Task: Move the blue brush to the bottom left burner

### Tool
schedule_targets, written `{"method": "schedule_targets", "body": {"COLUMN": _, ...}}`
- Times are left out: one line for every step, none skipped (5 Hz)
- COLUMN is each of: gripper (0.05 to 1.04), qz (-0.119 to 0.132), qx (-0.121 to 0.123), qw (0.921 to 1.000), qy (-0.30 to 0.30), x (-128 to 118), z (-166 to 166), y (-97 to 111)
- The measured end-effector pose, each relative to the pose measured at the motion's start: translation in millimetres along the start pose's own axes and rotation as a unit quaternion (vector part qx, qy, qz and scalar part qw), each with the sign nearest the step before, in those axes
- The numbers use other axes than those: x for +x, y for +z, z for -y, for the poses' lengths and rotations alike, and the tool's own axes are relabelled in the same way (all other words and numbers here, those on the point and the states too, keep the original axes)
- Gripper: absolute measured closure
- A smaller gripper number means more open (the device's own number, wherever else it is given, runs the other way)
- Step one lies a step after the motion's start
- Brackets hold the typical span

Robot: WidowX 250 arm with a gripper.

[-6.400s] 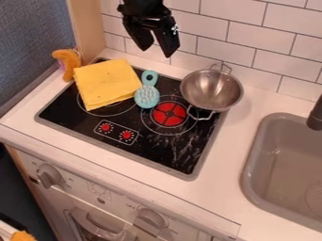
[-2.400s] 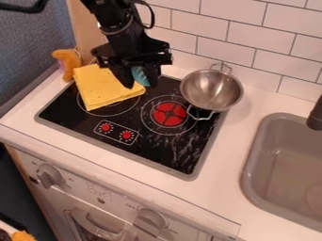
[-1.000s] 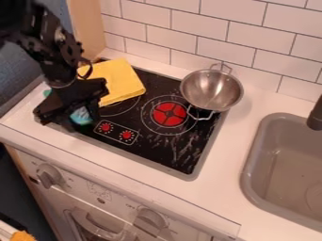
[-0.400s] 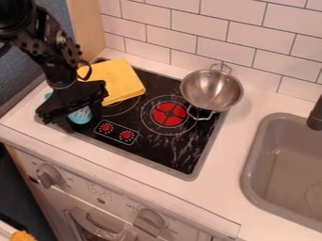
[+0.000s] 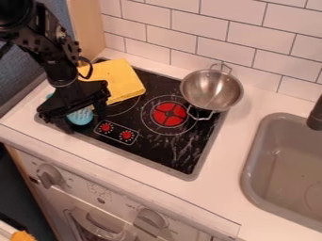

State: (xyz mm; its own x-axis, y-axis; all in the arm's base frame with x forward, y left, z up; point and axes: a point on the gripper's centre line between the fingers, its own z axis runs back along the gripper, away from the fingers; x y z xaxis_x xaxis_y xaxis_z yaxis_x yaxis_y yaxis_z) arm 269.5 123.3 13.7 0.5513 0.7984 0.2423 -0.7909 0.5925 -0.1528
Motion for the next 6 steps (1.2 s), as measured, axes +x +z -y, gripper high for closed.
{"method": "schedule_targets", "body": {"gripper": 0.083, "qz": -0.003, "qx": -0.002, "qw": 1.0000, "qy": -0.007, "x": 0.0, "z": 0.0, "y": 6.3}}
{"method": "schedule_targets", "body": {"gripper": 0.083, "qz": 0.012, "qx": -0.011, "qw": 0.9998, "qy": -0.009, "x": 10.1, "z": 1.6, "y": 24.6}}
{"method": "schedule_targets", "body": {"gripper": 0.083, "qz": 0.035, "qx": -0.030, "qw": 0.9988, "qy": -0.018, "x": 22.2, "z": 5.3, "y": 51.7}}
{"method": "schedule_targets", "body": {"gripper": 0.083, "qz": 0.051, "qx": -0.053, "qw": 0.9970, "qy": -0.025, "x": 24.9, "z": 9.9, "y": 73.4}}
{"method": "schedule_targets", "body": {"gripper": 0.083, "qz": 0.058, "qx": -0.052, "qw": 0.9958, "qy": -0.047, "x": 28.0, "z": 11.8, "y": 90.2}}
{"method": "schedule_targets", "body": {"gripper": 0.083, "qz": 0.060, "qx": -0.053, "qw": 0.9956, "qy": -0.047, "x": 28.9, "z": 12.3, "y": 91.7}}
